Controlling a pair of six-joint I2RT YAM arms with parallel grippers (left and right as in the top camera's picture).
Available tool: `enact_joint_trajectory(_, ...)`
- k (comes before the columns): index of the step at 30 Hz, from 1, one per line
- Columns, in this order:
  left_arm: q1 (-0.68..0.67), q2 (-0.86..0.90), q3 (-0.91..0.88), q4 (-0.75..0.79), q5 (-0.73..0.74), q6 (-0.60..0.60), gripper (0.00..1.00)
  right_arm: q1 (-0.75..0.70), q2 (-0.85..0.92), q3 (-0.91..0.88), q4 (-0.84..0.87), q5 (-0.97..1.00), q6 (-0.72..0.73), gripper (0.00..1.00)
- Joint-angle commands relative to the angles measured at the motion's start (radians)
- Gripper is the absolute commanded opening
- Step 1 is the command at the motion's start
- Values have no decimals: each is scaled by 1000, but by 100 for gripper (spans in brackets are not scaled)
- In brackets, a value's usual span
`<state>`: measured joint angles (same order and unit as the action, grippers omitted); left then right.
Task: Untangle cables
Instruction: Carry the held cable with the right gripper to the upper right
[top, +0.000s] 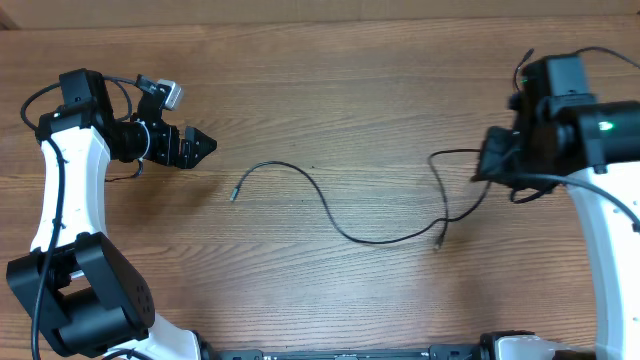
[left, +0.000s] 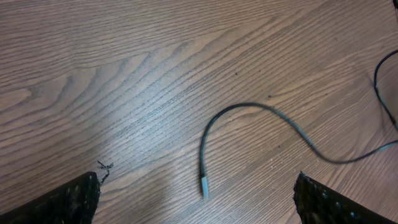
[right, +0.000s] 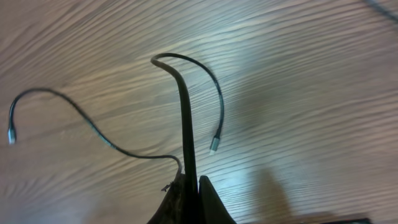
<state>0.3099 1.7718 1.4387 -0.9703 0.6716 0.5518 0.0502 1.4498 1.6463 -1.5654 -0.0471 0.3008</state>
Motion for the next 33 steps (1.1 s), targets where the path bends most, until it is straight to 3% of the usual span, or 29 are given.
enact_joint_trajectory(1,4,-27,-1,3,-3,-14,100,-95,6,-4,-7,13,-60,4)
enact_joint_trajectory(11,4,-27,-1,3,-3,-14,100,-354,59,-5,-11,22,-153,4)
enact_joint_trajectory(33,4,-27,-1,3,-3,-14,99,-850,179,-18,48,91,-147,4)
